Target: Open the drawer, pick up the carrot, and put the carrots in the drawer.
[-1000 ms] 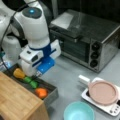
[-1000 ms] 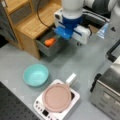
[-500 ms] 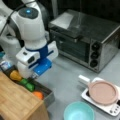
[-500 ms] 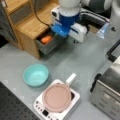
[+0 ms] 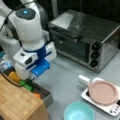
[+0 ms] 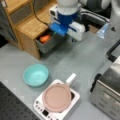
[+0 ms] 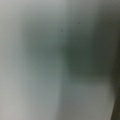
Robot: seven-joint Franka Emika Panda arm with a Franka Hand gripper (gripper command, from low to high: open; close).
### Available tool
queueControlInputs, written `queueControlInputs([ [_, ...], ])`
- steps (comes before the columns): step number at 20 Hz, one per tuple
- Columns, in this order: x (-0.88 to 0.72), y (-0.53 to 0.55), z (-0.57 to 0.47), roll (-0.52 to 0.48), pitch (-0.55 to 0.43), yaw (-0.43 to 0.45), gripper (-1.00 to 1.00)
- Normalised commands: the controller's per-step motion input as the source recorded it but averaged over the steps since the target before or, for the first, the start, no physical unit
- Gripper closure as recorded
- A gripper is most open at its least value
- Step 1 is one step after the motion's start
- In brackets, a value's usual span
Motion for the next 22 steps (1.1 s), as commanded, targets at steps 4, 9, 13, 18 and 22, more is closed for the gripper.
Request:
queueControlInputs([
  [4, 0.18, -0.18, 0.07, -0.074, 0.094, 0.158, -1.00],
  [9, 0.19, -0.21, 0.08, -0.096, 0.103, 0.155, -1.00],
  [13, 0.20, -0.22, 0.08, -0.099, 0.106, 0.155, -1.00],
  [18, 0.21, -0.24, 0.09, -0.099, 0.112, 0.163, -1.00],
  [22, 0.22, -0.23, 0.09, -0.100, 0.122, 0.162, -1.00],
])
